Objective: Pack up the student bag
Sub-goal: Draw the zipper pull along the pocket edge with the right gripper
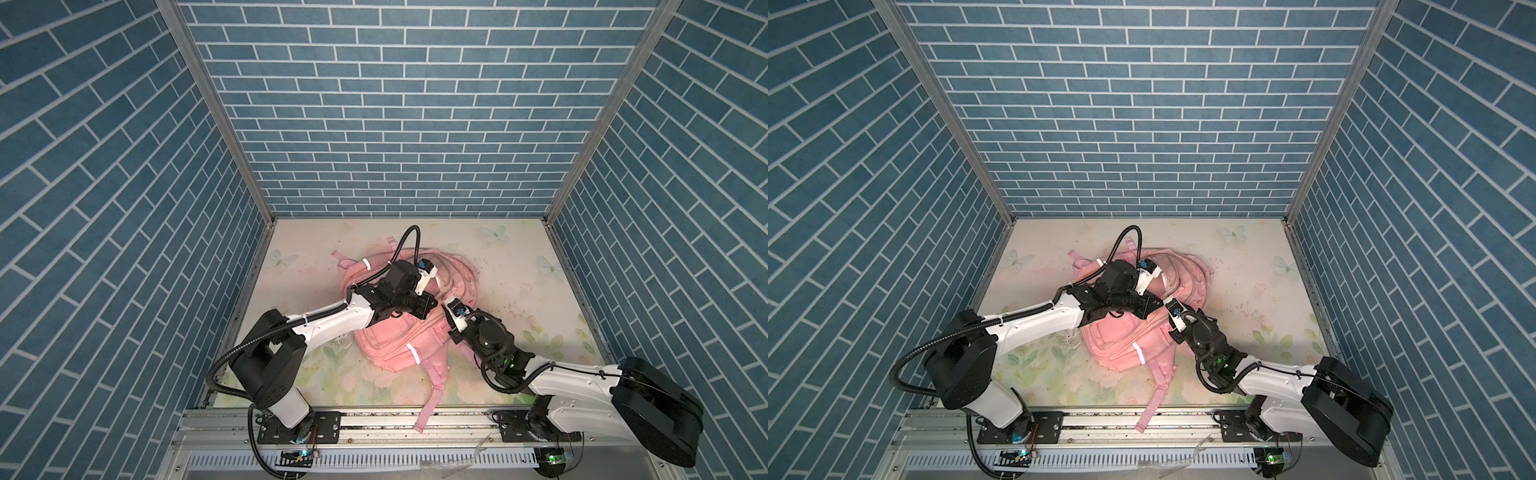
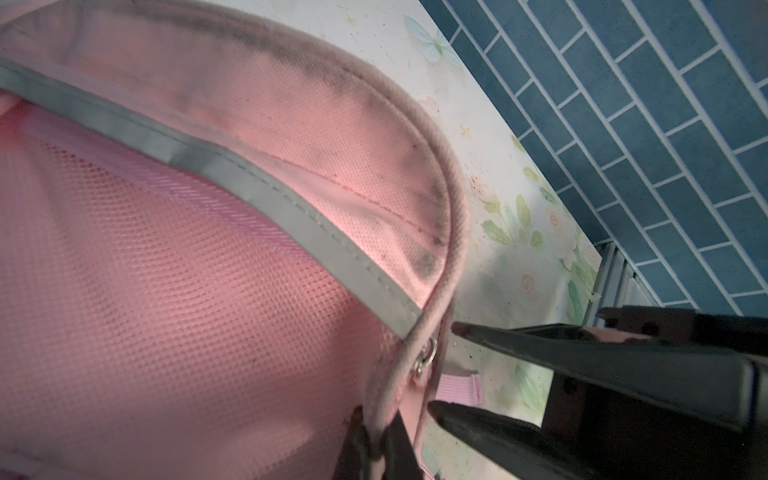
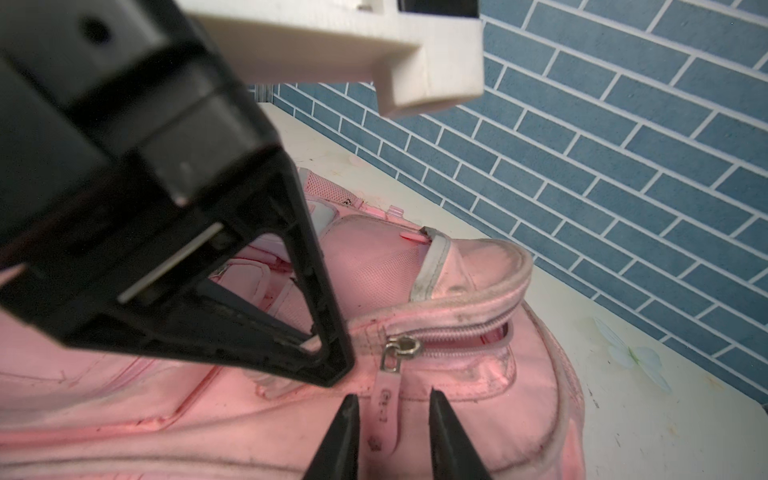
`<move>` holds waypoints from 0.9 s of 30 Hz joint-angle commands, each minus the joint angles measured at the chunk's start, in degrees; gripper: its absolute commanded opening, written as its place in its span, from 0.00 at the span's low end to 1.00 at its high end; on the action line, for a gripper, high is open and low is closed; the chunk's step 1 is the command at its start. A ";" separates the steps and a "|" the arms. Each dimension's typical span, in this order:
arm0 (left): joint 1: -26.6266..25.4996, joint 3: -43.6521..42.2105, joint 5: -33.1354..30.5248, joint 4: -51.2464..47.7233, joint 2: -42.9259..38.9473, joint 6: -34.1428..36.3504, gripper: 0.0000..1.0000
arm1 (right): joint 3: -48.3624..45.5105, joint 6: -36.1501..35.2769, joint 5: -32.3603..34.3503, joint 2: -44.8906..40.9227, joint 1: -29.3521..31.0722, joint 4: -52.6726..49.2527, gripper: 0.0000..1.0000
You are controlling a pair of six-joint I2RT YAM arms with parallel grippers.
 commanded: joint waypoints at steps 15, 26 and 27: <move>-0.39 2.84 6.01 5.63 1.03 -14.81 0.00 | 2.92 -8.80 21.00 11.52 4.96 10.52 0.31; -0.47 3.54 7.56 9.06 2.08 -20.15 0.00 | 4.31 -8.86 34.54 17.91 7.40 15.88 0.25; -0.41 3.56 7.81 9.12 2.07 -20.12 0.00 | 4.39 -8.86 34.43 18.35 7.37 16.03 0.22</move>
